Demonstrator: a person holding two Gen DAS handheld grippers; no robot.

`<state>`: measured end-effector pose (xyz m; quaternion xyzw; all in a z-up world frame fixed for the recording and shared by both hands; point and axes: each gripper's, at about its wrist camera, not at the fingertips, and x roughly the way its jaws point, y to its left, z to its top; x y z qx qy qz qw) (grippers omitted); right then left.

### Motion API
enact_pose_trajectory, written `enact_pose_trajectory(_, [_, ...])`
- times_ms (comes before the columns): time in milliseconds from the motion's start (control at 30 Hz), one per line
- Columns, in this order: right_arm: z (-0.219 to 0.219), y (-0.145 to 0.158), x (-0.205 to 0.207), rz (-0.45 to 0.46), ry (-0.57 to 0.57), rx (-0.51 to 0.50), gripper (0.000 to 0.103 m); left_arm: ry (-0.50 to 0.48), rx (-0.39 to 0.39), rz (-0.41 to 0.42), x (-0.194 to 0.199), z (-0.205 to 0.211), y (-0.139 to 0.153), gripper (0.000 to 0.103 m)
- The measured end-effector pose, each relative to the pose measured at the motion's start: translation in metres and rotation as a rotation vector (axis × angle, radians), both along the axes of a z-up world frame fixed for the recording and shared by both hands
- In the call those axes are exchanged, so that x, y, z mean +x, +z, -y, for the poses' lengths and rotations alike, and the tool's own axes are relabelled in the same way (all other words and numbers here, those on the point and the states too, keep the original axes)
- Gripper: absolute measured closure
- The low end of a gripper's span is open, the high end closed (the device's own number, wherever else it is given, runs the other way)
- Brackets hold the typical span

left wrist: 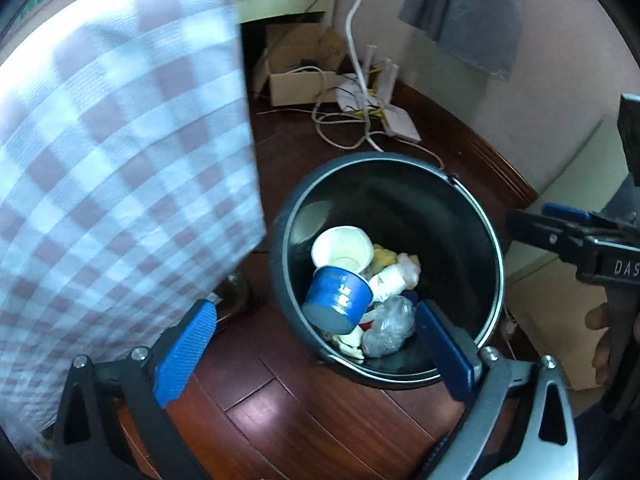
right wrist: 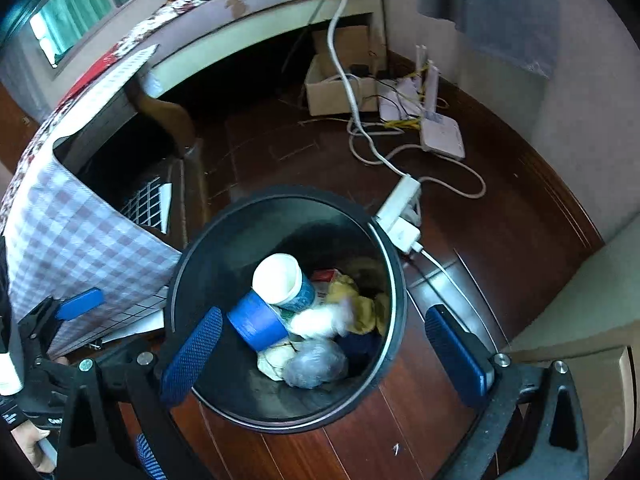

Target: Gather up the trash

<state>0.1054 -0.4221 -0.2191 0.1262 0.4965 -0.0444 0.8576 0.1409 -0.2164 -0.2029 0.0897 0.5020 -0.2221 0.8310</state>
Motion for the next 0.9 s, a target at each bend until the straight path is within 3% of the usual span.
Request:
enact_pose_trajectory(500, [-0.031,0.006,-0.004,-0.008,0.064,-0.086,0.001,0.038,0.009,0.044,-0.009,-0.02,0.013,0.001])
enact_pose_trajectory(900, [-0.08,0.055,-0.03,0.069,0.155,-0.204,0.001,0.107,0.011,0.156,-0.038,-0.058,0.062,0.001])
